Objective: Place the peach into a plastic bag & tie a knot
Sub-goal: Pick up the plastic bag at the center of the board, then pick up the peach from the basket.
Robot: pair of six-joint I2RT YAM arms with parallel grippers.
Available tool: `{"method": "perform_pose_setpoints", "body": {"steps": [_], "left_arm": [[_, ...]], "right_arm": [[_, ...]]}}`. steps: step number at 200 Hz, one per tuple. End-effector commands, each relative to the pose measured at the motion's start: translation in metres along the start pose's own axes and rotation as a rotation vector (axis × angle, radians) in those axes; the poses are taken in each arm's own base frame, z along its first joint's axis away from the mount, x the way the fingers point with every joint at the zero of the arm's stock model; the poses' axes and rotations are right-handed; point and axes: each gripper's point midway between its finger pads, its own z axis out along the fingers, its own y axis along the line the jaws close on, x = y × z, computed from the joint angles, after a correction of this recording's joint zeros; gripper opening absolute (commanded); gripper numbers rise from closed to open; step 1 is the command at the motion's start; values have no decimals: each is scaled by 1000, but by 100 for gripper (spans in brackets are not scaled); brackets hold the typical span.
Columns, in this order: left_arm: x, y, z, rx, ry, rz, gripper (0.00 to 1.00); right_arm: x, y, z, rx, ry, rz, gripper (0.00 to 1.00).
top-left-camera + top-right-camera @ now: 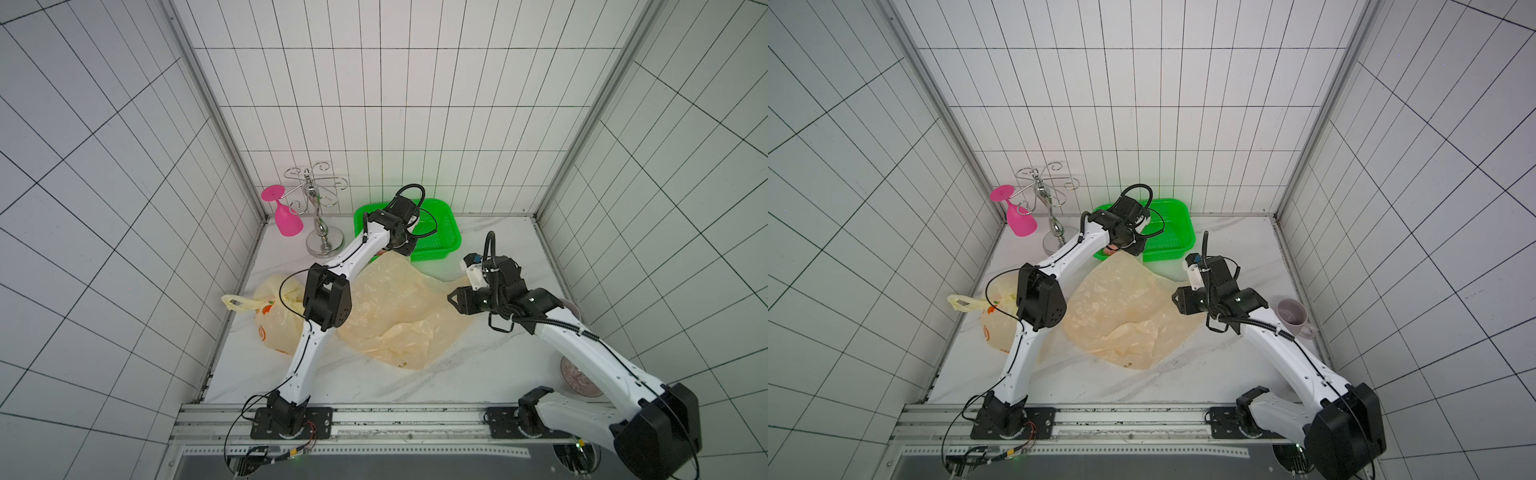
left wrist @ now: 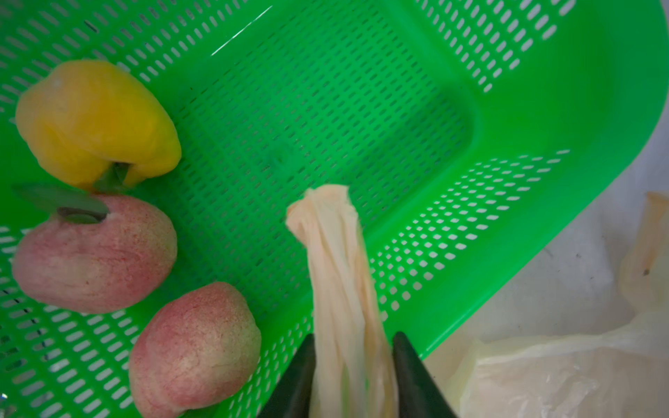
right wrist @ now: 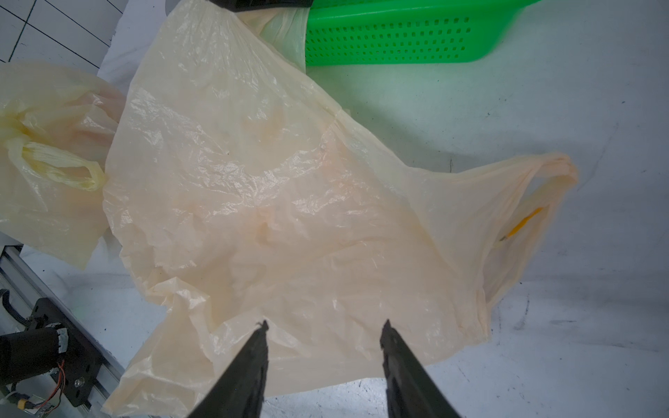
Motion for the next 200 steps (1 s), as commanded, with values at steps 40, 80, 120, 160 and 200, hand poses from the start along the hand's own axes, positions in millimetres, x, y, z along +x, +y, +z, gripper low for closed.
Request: {"method": "perform_pose_setpoints", "body": {"steps": [40,80,120,160,200], "left_arm": [[8,-6,-143,49,-168,-183,13],[66,22,-196,77,-368,-381,14],[95,17,-181,226,-442,-518,14],[128,55,-145,89,-295,-591,14],[119,69,-153,119,-346,-602,14]], "right_arm": [[-146,-8,-15,-14,-286,292,50],[-213,-4,34,4,-271,259,66],[-257,18,106,59,-221,96,80],[-265,27,179,74,-174,27,87],[-256,50,226,-21,-173,19,88]]}}
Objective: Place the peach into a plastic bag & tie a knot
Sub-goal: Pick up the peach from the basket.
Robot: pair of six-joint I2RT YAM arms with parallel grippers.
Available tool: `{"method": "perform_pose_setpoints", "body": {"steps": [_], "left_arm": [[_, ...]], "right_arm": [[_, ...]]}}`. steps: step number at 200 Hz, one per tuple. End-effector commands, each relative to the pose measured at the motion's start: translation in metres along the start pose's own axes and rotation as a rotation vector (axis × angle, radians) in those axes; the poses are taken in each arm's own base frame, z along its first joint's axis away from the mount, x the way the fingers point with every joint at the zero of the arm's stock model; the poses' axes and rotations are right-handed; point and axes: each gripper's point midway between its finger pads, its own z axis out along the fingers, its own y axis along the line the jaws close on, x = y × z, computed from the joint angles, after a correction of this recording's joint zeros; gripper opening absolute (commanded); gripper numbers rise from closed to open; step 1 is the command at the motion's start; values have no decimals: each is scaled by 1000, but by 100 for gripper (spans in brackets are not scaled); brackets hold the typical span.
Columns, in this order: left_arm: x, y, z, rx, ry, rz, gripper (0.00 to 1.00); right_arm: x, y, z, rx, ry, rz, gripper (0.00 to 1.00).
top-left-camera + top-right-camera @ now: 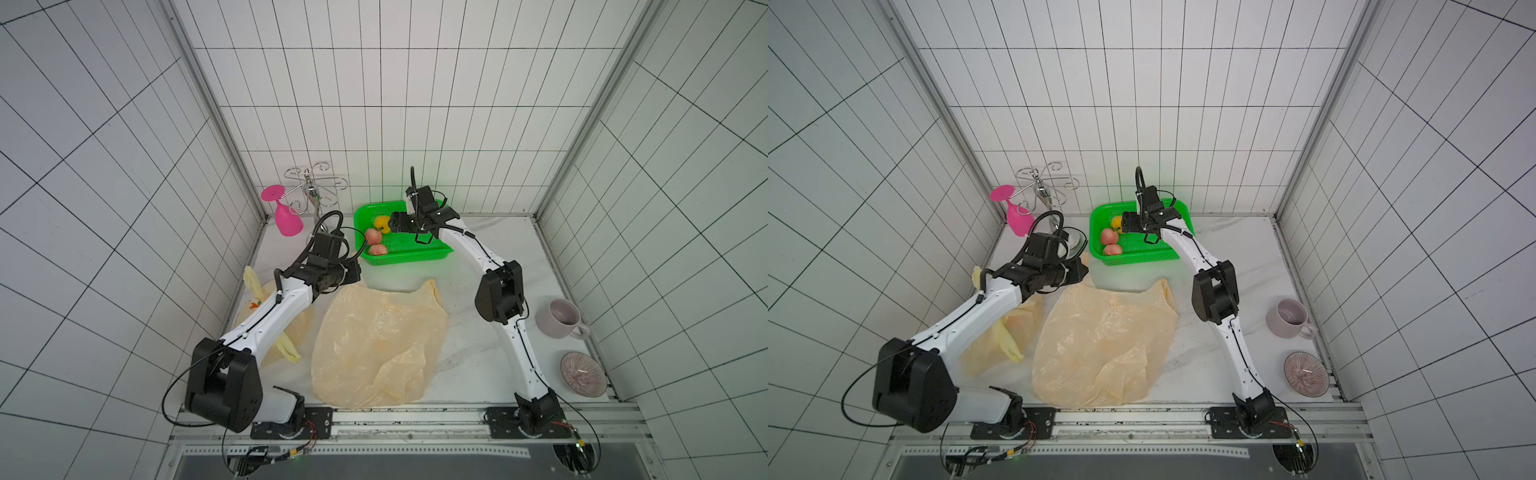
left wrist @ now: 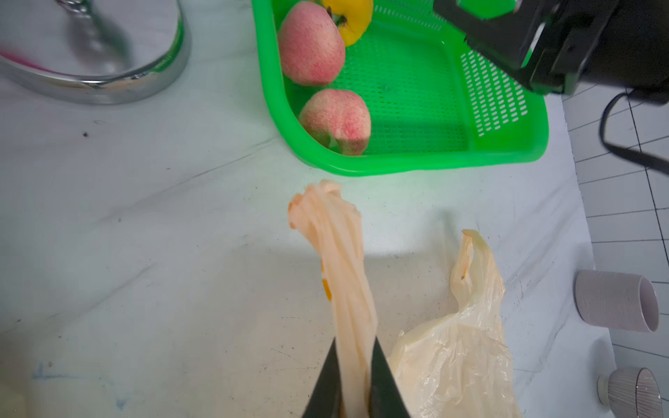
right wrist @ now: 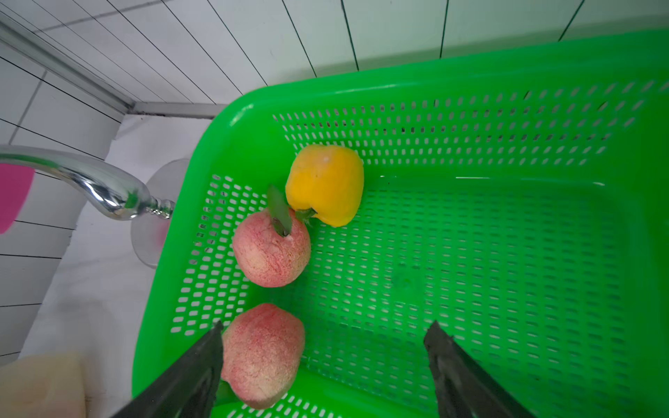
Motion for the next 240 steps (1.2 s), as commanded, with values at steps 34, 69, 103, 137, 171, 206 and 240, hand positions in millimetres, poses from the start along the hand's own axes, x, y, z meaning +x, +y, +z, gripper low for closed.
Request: {"method": "perform_pose_setpoints", "body": {"steps": [34,69,103,137,171,206,240], "left_arm": [[-18,-17,-8,76,-49,22,14],[-20,-15,-12,68,-66,35,14],[-26,-21,-15,91,-87,44,14],[-32,-28,-23,117,-106,57,14],[-41,-41,-33,170,-142,78,13],[-46,-62,-45,265,-172,145,13],[-69,-84,-71,338,-328,283,13]], "right_arm": [[10,54,12,-134,19,-33,89],[54,64,18,-141,144,-56,87],[86,65,27,-105,231,-87,86],[98,38,42,13,264,-91,83],[84,33,43,17,226,-88,69],[23,50,5,-81,66,-44,46],[-51,66,-85,-196,-118,-10,30]]}}
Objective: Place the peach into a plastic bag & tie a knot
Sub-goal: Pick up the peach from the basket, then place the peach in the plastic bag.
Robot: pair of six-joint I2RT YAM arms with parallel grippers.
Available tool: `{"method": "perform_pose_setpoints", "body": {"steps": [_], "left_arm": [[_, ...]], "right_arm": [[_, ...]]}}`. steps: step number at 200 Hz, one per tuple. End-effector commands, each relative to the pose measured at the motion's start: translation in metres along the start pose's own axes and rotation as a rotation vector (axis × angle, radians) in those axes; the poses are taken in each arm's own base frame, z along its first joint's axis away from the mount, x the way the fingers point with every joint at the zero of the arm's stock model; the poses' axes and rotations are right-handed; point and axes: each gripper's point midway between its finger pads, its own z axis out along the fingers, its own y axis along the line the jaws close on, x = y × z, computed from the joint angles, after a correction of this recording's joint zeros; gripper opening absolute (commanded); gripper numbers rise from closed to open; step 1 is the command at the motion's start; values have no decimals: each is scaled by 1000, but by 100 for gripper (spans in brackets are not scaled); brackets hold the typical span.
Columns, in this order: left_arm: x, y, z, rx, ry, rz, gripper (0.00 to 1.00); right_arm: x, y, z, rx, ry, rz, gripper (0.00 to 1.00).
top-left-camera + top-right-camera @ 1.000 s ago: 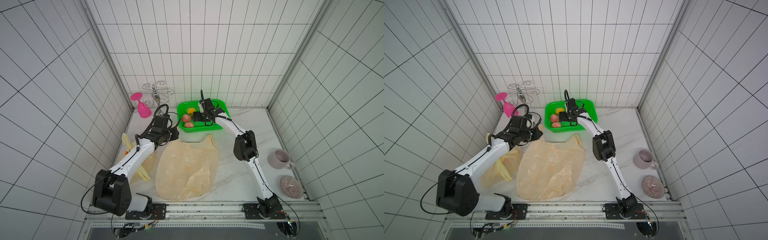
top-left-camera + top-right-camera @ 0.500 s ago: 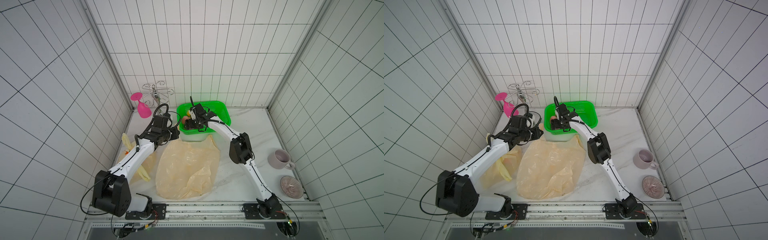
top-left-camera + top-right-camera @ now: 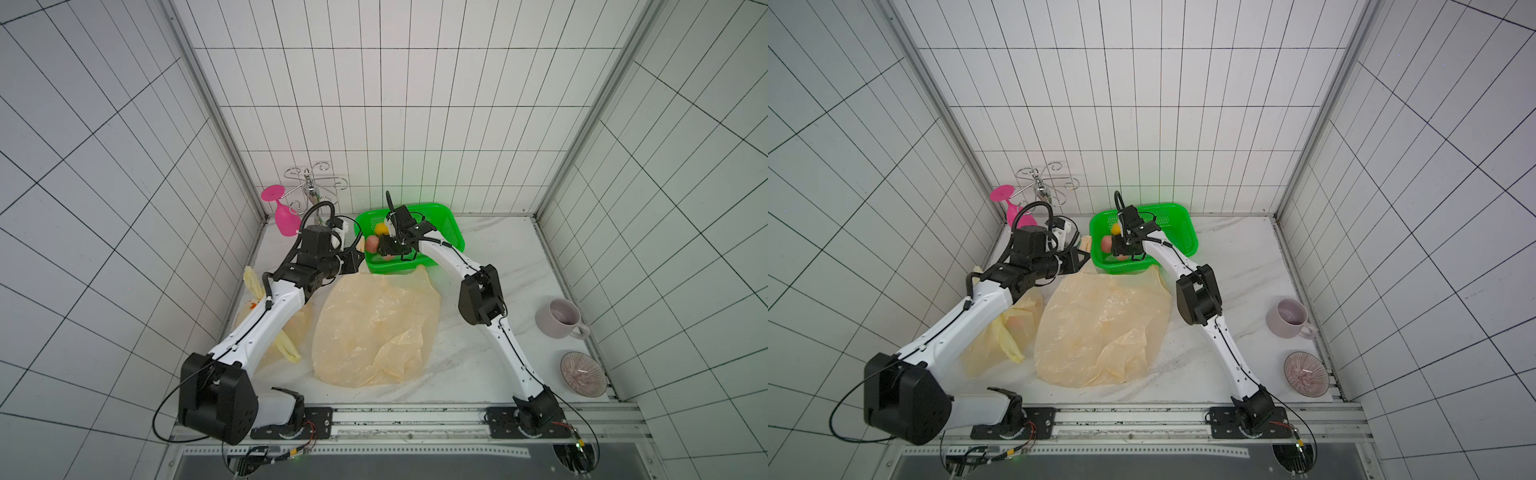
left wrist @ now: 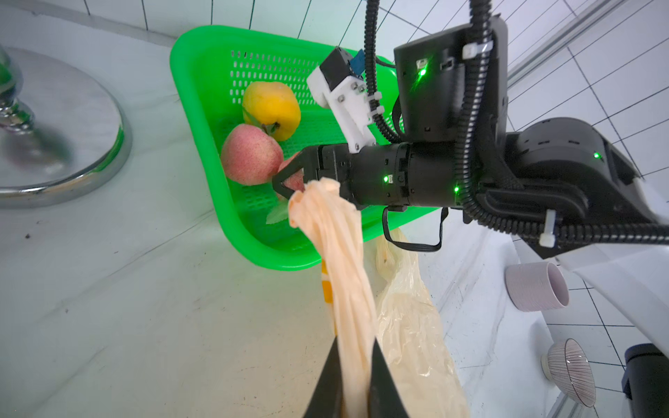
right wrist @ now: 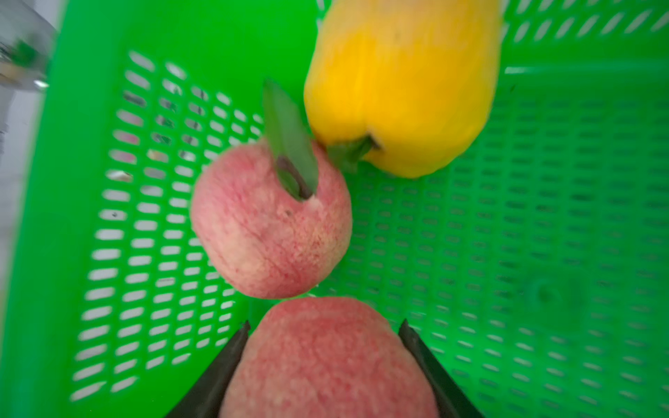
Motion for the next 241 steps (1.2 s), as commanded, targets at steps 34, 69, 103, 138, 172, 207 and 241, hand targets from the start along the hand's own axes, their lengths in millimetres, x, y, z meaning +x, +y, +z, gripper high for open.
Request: {"method": "perform_pose_setpoints", "body": {"steps": [34,69,103,138,172,207,241], "left_arm": [[-76,-65,-32,197,-296,252,13],[-85,-92,-46,244,-383,370,14],[-76,-118,-56,333,-404,378,15],[-65,-142,-64,393,-396,439,15],[-46,-143,-60,408,-361,487,14],[-42,-147,-61,418,-366,507,14],[-41,-151,-65,432,-379,515,14]], "right_arm": [[-87,55,-214,-236,-305,-1,17],[-27,56,-267,-282,-264,-3,1],[24,67,-272,-338,-155,0,0],[28,75,-268,-346,-132,5,0],[2,75,-307,-348,-228,25,0],[12,51,-285,-221,-148,46,0],[44,31,-258,-154,-31,83,0]]}}
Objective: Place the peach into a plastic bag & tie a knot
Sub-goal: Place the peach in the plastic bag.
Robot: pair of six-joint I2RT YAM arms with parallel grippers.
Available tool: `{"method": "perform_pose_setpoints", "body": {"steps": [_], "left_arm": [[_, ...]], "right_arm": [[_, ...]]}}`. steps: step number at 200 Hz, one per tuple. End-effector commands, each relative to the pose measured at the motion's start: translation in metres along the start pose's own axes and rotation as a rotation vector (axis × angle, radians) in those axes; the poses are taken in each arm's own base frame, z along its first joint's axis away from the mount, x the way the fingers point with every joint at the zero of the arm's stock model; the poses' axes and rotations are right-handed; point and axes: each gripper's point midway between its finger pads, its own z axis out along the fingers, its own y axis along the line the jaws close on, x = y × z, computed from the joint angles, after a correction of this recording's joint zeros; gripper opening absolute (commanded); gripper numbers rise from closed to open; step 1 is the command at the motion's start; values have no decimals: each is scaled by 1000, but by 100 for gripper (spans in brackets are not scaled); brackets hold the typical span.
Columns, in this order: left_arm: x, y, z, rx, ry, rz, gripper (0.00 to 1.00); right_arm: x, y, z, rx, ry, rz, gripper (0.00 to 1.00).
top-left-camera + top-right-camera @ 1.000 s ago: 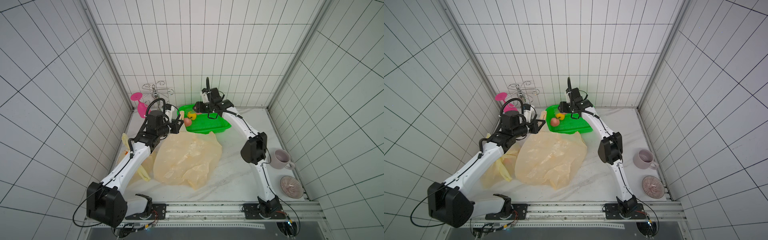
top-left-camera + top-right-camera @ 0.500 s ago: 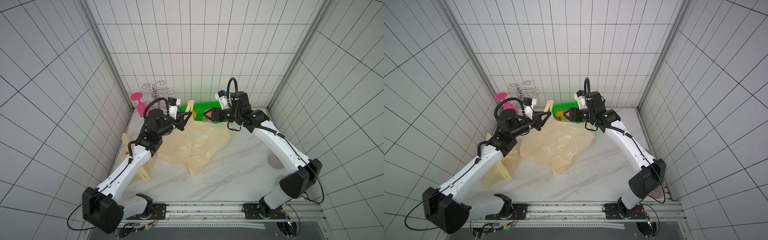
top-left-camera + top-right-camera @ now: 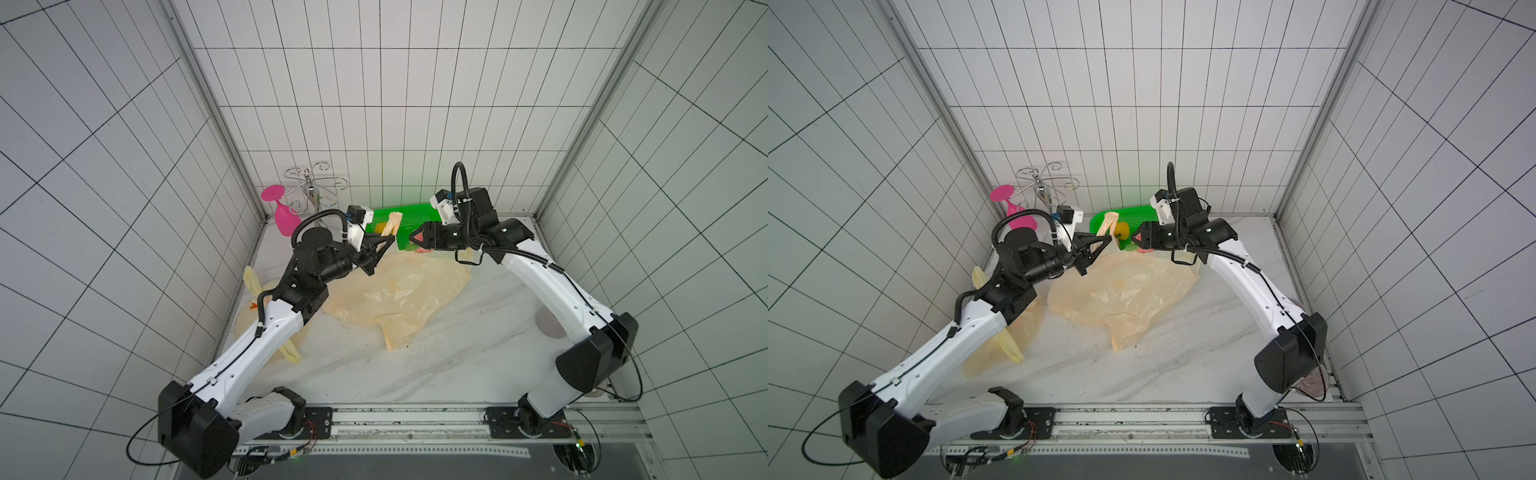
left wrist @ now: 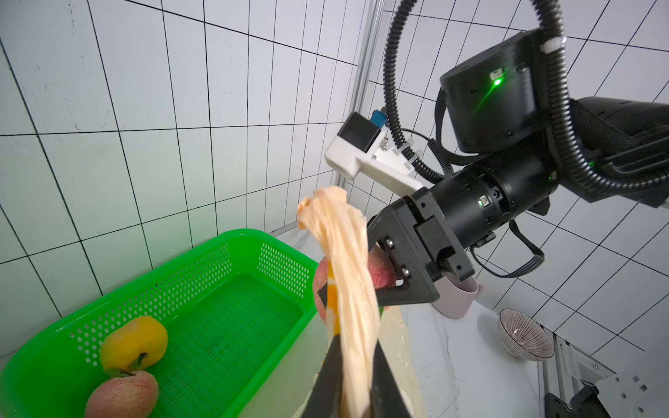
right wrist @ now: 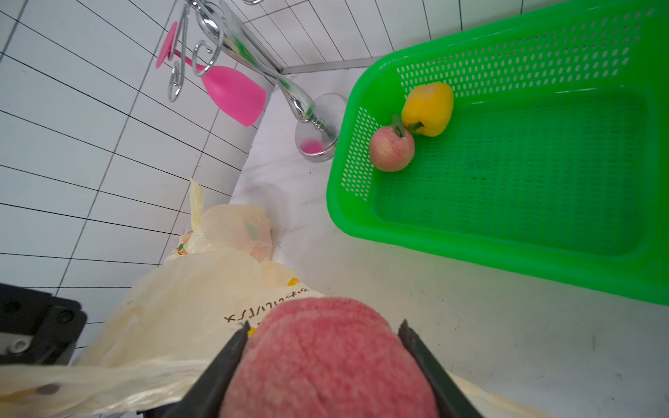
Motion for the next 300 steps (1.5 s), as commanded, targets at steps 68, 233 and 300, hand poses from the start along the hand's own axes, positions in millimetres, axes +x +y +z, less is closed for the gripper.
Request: {"method": "perform_pose_setpoints", "body": {"steps": [68,233,300], "left_arm": [[-6,2,1,-23,-40,52,14],[28,-34,-36,28,-83,-168,12],[53,-2,-43,-85,-48,-215,11]], "right_arm": [[95,33,-29,-106,287,-13,0],[124,-14,78,86,236,185,60],[101,20,20,-22,213,40,88]]}}
